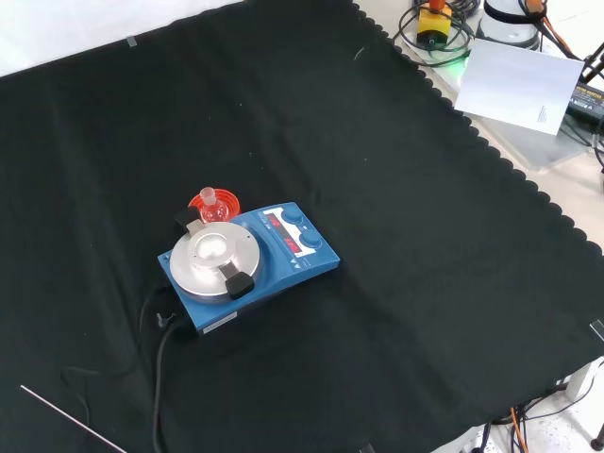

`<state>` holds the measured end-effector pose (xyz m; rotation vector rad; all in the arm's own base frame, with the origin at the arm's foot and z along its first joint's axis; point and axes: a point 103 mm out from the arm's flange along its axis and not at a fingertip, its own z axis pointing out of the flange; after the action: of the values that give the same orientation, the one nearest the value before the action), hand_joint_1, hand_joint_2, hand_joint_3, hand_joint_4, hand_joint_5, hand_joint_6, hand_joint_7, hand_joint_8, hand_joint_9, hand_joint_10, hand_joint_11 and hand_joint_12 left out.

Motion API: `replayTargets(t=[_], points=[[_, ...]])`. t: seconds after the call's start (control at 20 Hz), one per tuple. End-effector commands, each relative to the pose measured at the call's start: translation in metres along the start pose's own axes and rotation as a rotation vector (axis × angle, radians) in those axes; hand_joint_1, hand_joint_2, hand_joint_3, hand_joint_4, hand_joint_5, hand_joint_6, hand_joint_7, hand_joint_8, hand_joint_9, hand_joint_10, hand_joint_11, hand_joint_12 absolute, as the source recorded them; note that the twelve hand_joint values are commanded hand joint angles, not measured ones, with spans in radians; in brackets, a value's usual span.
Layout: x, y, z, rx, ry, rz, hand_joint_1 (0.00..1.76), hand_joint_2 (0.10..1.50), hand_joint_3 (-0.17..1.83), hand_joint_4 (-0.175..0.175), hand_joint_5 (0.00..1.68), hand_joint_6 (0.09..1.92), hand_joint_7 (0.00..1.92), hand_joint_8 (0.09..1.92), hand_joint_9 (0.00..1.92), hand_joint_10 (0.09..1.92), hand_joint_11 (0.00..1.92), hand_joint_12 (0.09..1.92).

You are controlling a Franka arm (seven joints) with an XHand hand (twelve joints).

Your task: Pick up the round-bottom flask.

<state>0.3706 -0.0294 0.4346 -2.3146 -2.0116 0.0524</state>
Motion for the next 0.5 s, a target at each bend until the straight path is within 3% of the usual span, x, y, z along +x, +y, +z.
replayTargets(t=[0.05,0.25,0.5], points=[[-0.008,0.056,0.011,-0.047,0.052,-0.005,0.05,1.28,0.26,-0.024,0.16,0.09,0.01,0.39,0.04,0.64,0.0,0.88],[-0.007,0.085,0.025,-0.072,0.075,-0.012,0.09,1.28,0.24,-0.032,0.19,0.09,0.04,0.41,0.07,0.65,0.0,0.94],[-0.006,0.116,0.052,-0.05,0.117,-0.002,0.15,1.27,0.22,-0.041,0.24,0.09,0.07,0.46,0.11,0.66,0.0,1.01]])
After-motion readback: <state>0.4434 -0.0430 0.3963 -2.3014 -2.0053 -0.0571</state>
